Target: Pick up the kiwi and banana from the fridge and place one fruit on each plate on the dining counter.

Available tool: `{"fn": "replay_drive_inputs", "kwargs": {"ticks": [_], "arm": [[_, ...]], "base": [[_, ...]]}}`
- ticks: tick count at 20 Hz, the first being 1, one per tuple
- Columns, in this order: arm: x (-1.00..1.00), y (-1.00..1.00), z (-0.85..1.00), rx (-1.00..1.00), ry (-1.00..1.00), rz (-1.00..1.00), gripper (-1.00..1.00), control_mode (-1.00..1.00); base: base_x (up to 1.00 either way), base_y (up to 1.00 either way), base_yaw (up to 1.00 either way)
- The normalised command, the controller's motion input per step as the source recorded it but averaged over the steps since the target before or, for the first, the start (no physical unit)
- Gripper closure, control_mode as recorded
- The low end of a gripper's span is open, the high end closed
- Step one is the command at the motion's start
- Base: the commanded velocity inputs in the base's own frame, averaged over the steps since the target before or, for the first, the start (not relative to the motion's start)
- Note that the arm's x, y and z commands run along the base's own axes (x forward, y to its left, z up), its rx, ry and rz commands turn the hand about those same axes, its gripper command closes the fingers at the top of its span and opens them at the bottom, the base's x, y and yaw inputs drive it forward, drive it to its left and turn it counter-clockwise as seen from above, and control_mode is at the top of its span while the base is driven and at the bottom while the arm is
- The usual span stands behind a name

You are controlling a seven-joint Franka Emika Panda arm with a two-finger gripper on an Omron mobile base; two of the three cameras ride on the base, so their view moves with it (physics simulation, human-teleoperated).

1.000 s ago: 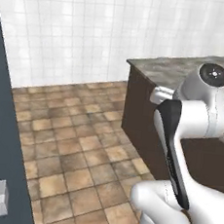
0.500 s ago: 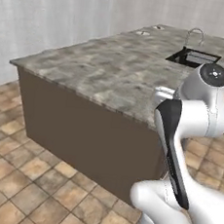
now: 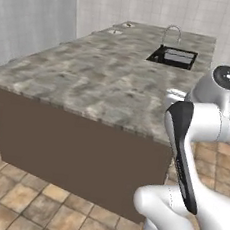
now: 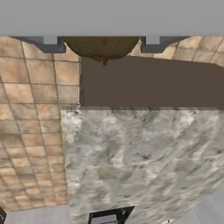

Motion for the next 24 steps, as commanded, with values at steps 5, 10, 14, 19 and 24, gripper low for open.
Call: {"fn": "replay_drive_inputs", "kwargs": {"ticks": [5,10,14,19,24], "arm": [[0.00,0.00,0.00,0.00,0.00,0.00,1.00,1.00],[0.00,0.00,0.00,0.00,0.00,0.00,1.00,1.00],[0.00,0.00,0.00,0.00,0.00,0.00,1.00,1.00],[0.00,0.00,0.00,0.00,0.00,0.00,1.00,1.00],[0.00,0.00,0.00,0.00,0.00,0.00,1.00,1.00]], "base": [[0.90,0.89,0.02],[0.97,0.97,0.00],[1.00,1.00,0.00],[1.00,1.00,0.00],[1.00,1.00,0.00]]}}
